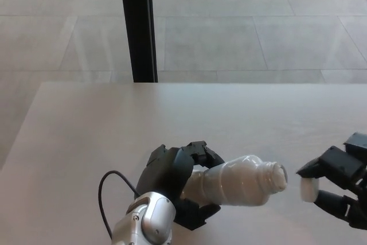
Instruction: The robot uses its left hand to to lift the bottle kept on the middle of the desk and tilts it towards its right hand. It then uses its right hand to rotate its cap to open it and places the bottle and cap back on the desk
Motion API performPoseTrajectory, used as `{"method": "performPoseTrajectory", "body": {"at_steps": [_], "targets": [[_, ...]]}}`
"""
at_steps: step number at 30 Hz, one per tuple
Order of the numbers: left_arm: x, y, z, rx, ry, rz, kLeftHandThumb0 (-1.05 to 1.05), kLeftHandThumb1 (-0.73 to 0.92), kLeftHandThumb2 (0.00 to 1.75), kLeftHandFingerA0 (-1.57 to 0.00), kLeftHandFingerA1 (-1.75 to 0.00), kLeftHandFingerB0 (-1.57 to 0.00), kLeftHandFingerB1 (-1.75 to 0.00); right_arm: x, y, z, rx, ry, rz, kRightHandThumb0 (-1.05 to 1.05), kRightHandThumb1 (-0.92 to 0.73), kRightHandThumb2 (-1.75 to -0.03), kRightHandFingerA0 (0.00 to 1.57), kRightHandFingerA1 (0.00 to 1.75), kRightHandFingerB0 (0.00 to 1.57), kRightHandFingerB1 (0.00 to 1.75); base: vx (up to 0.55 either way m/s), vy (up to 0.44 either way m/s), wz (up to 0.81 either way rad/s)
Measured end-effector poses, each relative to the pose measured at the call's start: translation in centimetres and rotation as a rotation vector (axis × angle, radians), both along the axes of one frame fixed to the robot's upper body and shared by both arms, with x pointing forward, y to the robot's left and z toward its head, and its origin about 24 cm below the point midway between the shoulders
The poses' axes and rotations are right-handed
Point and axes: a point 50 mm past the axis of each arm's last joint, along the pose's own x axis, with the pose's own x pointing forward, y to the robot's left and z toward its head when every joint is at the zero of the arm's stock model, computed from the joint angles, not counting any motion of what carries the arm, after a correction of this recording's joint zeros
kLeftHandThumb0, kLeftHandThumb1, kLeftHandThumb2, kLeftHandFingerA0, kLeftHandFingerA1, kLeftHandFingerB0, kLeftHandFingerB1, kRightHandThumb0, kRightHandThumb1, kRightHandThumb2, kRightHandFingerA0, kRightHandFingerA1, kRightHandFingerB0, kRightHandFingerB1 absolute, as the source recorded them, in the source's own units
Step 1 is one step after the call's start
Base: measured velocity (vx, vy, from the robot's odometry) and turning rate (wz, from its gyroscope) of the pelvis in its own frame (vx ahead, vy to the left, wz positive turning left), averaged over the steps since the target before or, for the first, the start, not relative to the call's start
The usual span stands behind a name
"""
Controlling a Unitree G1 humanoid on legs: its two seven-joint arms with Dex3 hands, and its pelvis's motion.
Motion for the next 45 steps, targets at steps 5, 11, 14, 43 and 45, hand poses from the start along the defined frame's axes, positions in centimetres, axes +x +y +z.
{"method": "performPoseTrajectory", "body": {"at_steps": [5,11,14,43,45], "targets": [[-0.2,0.1,-0.2,-0.012,0.003,0.002,-0.04,0.53,1.12,-0.91,-1.73,-0.76,-1.26,0.0,-2.6,-0.7,0.074,0.044,-0.115,-0.14,-0.41,-1.13,0.94,1.74,0.82,1.41,0.00,0.000,0.00],[-0.3,0.6,-0.5,-0.023,0.003,0.013,-0.04,0.58,1.07,-0.90,-1.73,-0.74,-1.34,0.5,-4.0,-2.0,0.162,0.120,-0.226,-0.09,-0.34,-1.11,1.03,1.68,0.91,1.26,0.00,0.000,0.00],[-0.4,0.6,-0.4,-0.032,0.000,0.012,-0.03,0.56,1.08,-0.90,-1.74,-0.76,-1.25,0.9,-4.3,-2.9,0.145,0.180,-0.274,-0.18,-0.41,-0.83,1.04,1.61,0.99,0.83,0.00,0.000,0.00],[4.3,1.1,-0.1,0.831,-0.031,-0.257,-0.39,0.62,0.58,-0.80,-0.91,-0.51,-0.42,4.8,1.7,-6.8,-0.214,0.565,-0.229,-0.43,-0.63,-0.59,0.70,1.04,0.47,0.36,0.00,0.000,0.00],[4.4,1.1,-0.1,0.864,-0.027,-0.268,-0.47,0.64,0.59,-0.74,-0.56,-0.46,-0.40,4.8,1.8,-7.0,-0.242,0.589,-0.232,-0.53,-0.63,-0.59,0.33,0.56,0.30,0.31,0.00,0.000,0.00]]}}
